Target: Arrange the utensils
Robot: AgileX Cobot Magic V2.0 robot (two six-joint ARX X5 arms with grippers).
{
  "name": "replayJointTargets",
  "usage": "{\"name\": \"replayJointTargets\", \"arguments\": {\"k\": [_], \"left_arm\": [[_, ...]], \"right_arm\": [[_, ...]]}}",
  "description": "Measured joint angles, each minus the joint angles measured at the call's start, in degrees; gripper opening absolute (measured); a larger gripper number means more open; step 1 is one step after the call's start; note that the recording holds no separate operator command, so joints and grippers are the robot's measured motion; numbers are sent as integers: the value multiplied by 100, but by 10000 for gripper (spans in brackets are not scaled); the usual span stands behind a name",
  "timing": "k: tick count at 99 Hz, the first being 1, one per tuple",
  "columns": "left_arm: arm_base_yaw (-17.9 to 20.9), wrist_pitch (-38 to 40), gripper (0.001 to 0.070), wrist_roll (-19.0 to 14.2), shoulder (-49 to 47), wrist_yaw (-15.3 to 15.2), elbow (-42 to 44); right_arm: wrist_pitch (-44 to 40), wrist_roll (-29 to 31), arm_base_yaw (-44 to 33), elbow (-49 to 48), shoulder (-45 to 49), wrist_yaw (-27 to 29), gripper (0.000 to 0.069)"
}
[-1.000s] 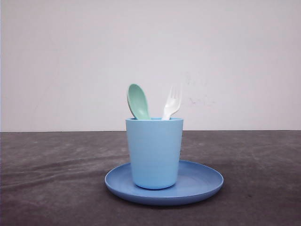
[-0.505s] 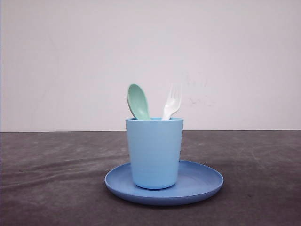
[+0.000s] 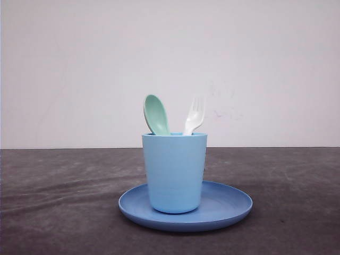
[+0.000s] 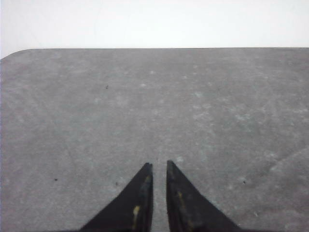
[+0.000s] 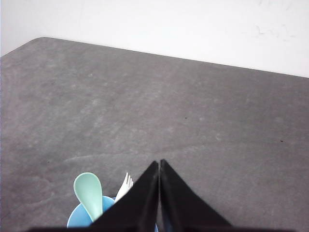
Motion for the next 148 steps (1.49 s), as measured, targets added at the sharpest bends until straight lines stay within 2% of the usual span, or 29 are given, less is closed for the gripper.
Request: {"name": "replayJointTargets", "arguments": {"k": [18,28,36,46,54,67,75,92,117,148], "left_arm": [[0,0,26,0,0,0,0],[0,0,26,0,0,0,0],[0,0,26,0,2,0,0],[0,0,26,0,0,0,0],[0,0,26,0,0,0,0],[0,0,26,0,0,0,0],[0,0,26,0,0,0,0],[0,0,26,0,0,0,0],[0,0,26,0,0,2,0],[0,0,26,0,0,0,0]], "right_arm": [[22,-133,-2,0,0,90,2],[205,-518,-127,0,2,389,2],[361,-892,-476,0,0,315,2],[492,-1294,-1180,-11,0,-223,2],[828,-1550,-1987,-160,-63,-944,2],[1480,-1816,-3331,-756,-348,-2118,2],[1860,-1880,-4035,-1263,-619,-2511,2],[2188,-1912,-4955,-2516,-1510,-2566,2],[2581,-1915,-5484,-4461,-3145,-2625,2],[2566,-1915,-5698,-5362,-4131,-2708,2]]}}
